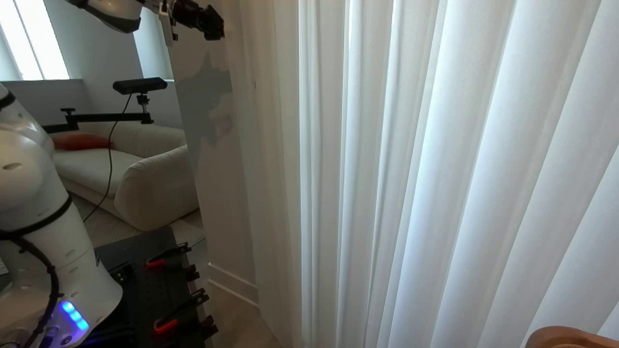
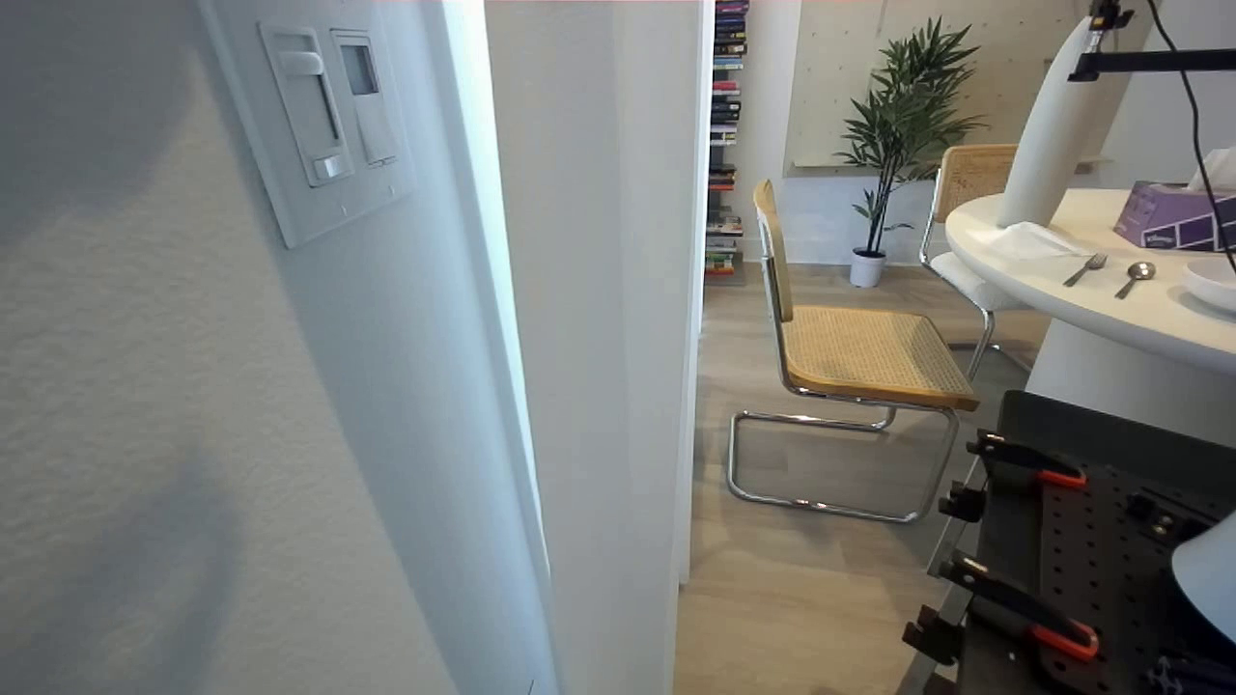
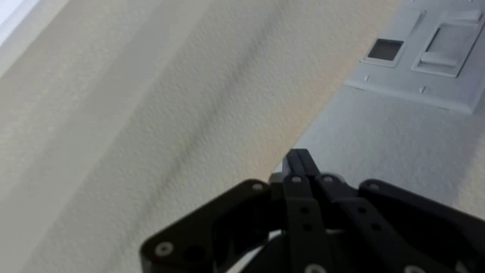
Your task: Pull the blinds to the right, switch off the light, then pull the blinds to the left
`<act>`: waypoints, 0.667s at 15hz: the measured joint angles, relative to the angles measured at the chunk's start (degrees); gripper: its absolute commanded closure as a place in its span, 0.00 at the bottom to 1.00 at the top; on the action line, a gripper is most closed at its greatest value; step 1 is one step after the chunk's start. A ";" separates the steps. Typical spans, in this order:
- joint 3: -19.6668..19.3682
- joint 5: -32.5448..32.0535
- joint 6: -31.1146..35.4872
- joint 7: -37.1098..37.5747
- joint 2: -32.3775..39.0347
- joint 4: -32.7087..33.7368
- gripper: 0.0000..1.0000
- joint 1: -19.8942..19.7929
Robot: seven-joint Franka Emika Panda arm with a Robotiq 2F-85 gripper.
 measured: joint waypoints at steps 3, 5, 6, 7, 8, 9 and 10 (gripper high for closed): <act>-1.25 0.32 -6.09 0.00 0.07 0.25 1.00 2.43; -2.02 0.58 -9.28 0.00 0.16 0.42 1.00 3.72; -2.47 0.80 -10.54 0.00 0.21 0.51 0.74 4.32; -2.90 1.02 -11.69 0.00 0.24 0.63 0.73 4.85; -3.29 1.05 -12.82 0.00 0.27 0.81 0.66 5.22; -3.72 1.04 -13.86 0.00 0.30 1.05 0.59 5.54; -4.18 1.01 -14.83 0.04 0.30 1.27 0.50 5.77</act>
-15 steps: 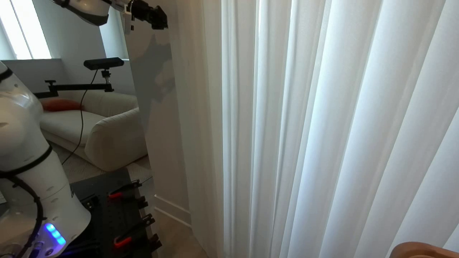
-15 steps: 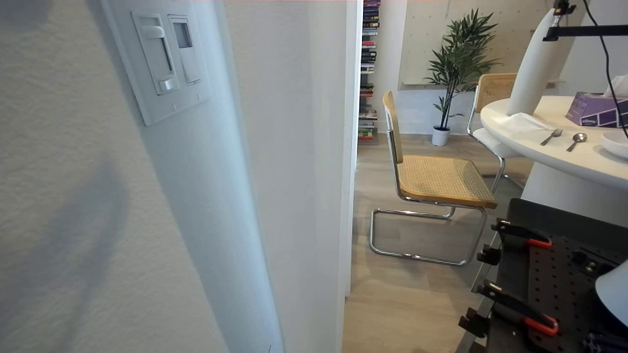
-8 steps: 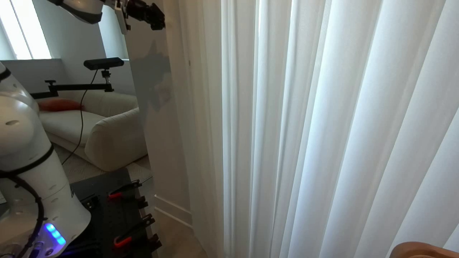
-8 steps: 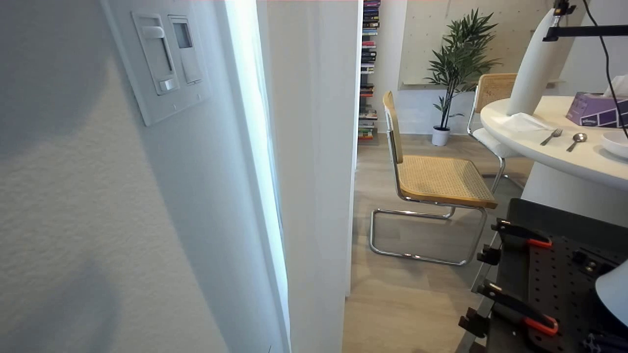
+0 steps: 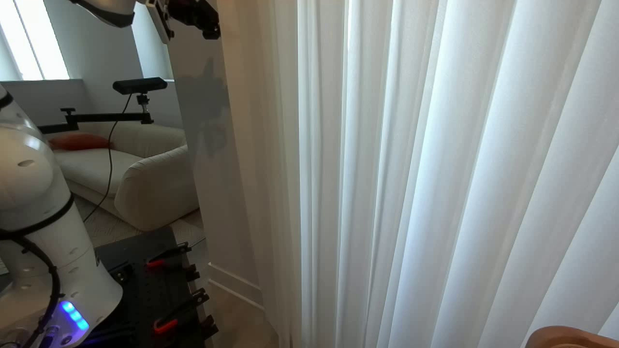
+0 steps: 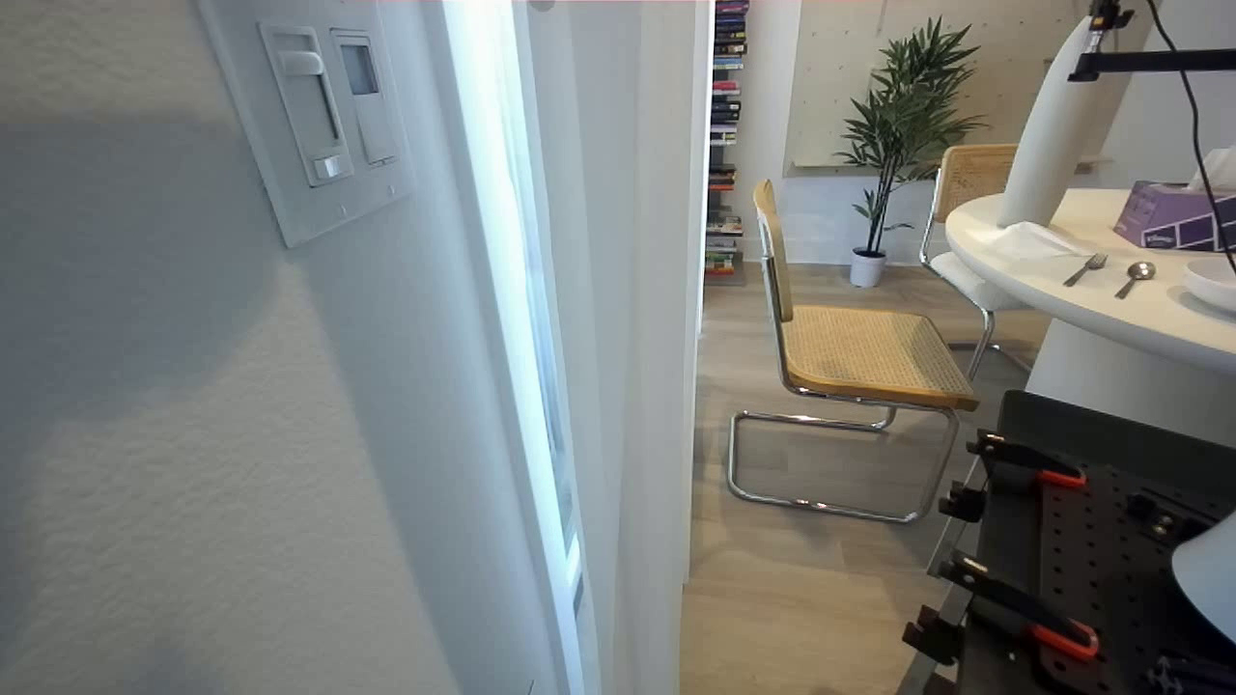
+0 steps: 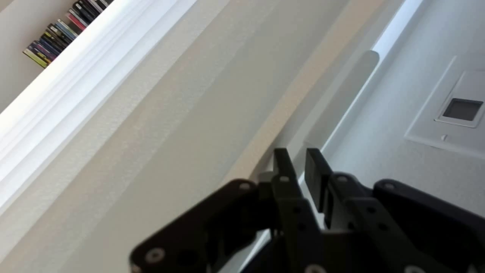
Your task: Pull the blinds to the right, switch off the light, then pull the blinds to the left
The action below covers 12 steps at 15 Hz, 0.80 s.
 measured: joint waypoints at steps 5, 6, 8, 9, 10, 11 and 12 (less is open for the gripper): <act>-3.03 -0.91 -0.64 1.64 0.05 0.30 0.13 0.61; -3.62 -1.18 -0.31 2.34 0.11 0.29 0.06 0.75; -4.74 -1.83 1.07 3.80 0.39 0.18 0.00 1.14; -5.26 -2.09 1.88 4.73 0.67 0.16 0.00 1.42; -5.70 -2.14 2.75 5.58 0.99 0.16 0.00 1.67; -6.20 -2.14 3.73 6.10 1.32 0.16 0.00 2.00; -6.75 -2.13 4.82 6.83 1.64 0.16 0.00 2.36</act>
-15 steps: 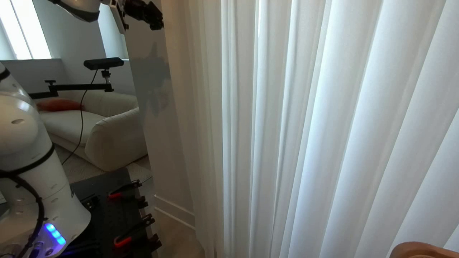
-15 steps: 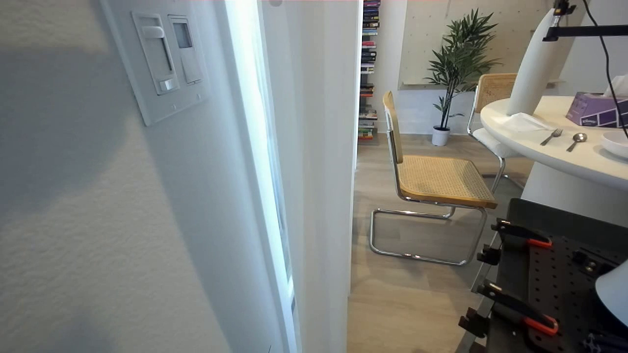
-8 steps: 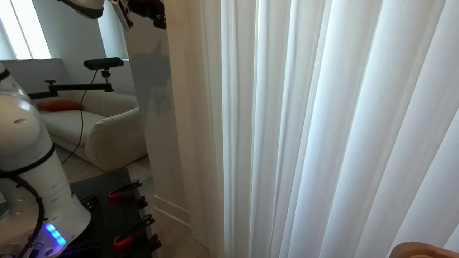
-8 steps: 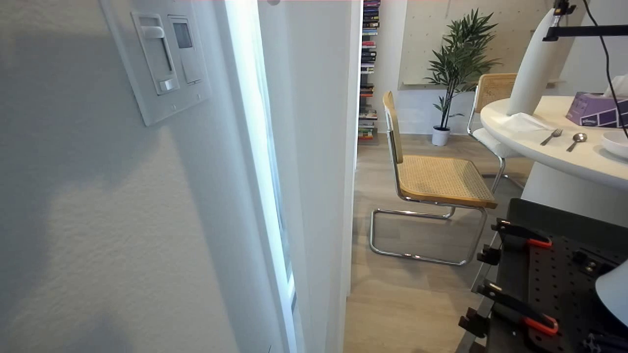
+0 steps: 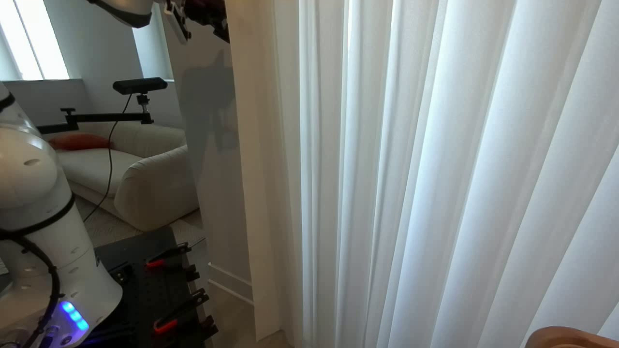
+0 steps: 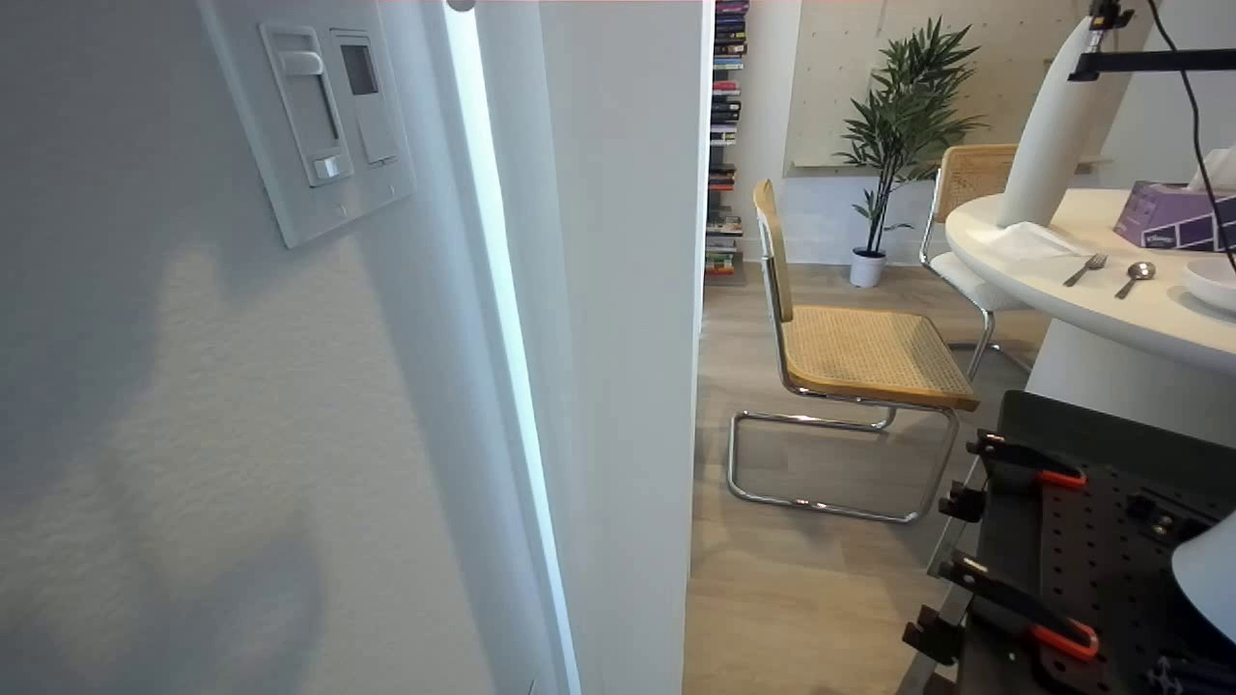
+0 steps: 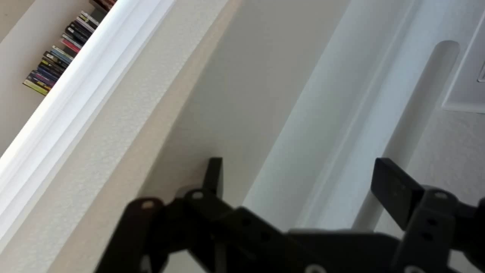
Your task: Pull the blinds to the right, switch off the light, then pull the blinds to the left
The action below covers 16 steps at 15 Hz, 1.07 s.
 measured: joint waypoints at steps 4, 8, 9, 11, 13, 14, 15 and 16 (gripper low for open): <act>-1.95 0.65 3.69 1.11 0.70 0.00 0.00 0.99; -3.14 1.41 5.71 1.12 0.69 0.01 0.00 1.35; -3.38 1.41 6.35 1.12 0.69 0.00 0.00 1.35; -3.89 1.39 7.66 1.13 0.66 -0.02 0.00 1.35; -4.46 1.31 8.29 1.25 0.63 -0.04 0.00 1.32; -4.74 1.29 8.31 1.45 0.61 -0.06 0.06 1.31; -5.00 1.25 8.31 1.96 0.58 -0.12 0.28 1.31; -5.26 1.14 8.31 2.19 0.53 -0.21 0.30 1.30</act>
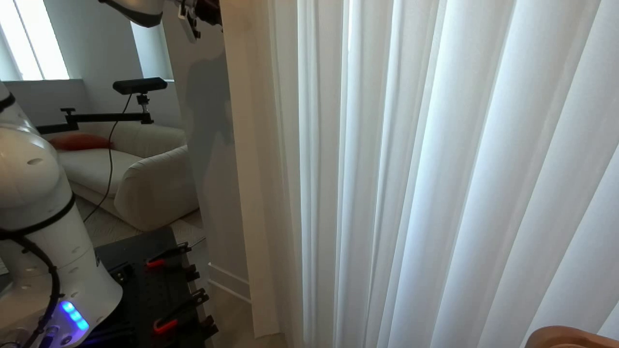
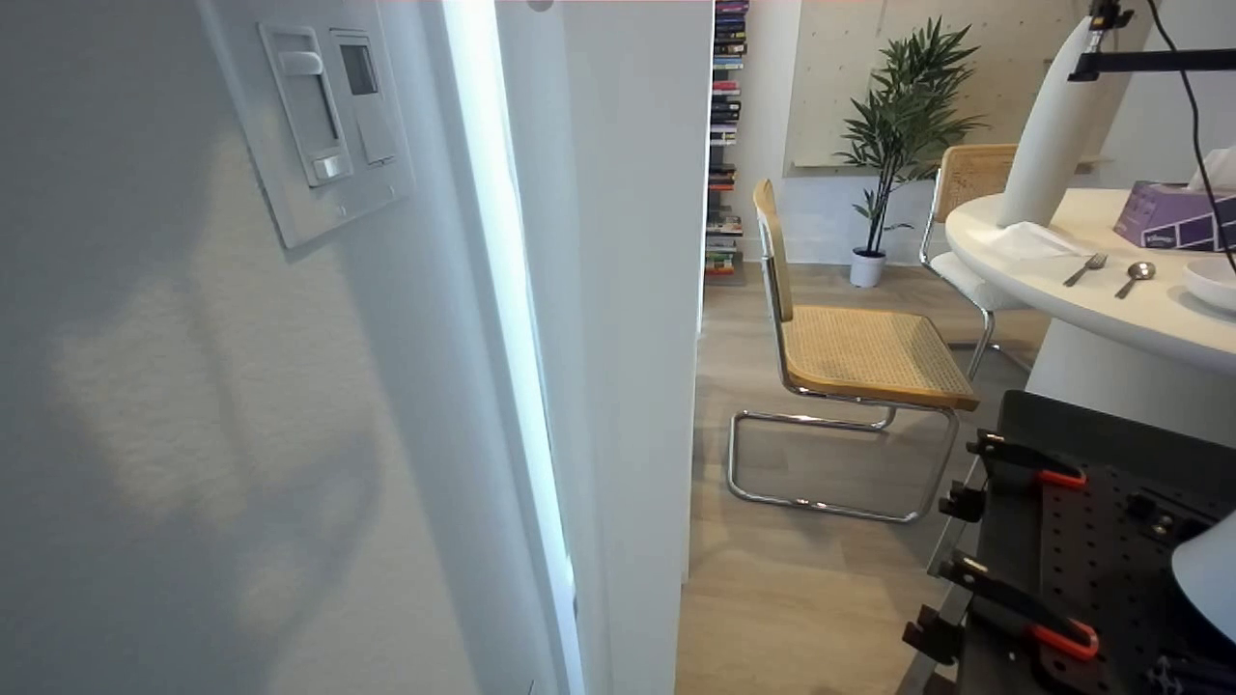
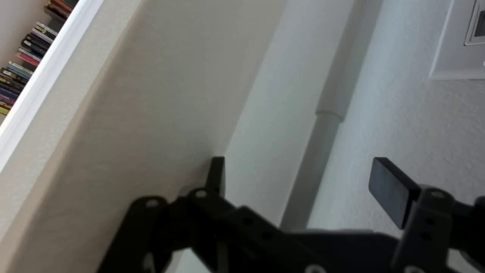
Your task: Pull the blinds to the right, switch off the light, then pull the blinds to the left
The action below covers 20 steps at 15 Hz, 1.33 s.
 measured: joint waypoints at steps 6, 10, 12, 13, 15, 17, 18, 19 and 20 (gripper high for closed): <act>-0.95 -1.25 0.00 0.07 -0.38 -0.40 0.71 -0.05; -0.96 -1.45 0.00 0.08 -1.12 -1.16 0.99 -0.01; -0.95 -1.45 0.00 0.17 -1.49 -1.68 1.00 0.02; -0.95 -1.45 0.00 0.26 -1.64 -1.92 1.00 0.03; -0.95 -1.47 0.00 1.05 -2.17 -2.54 0.98 0.05; -0.95 -1.48 0.00 1.10 -2.86 -3.25 0.98 0.05; -0.99 -1.48 0.02 1.10 -3.19 -3.60 0.98 0.03; -1.16 -1.48 0.10 1.10 -3.62 -4.05 0.98 -0.02; -1.48 -1.48 0.23 1.10 -4.05 -4.48 0.98 -0.03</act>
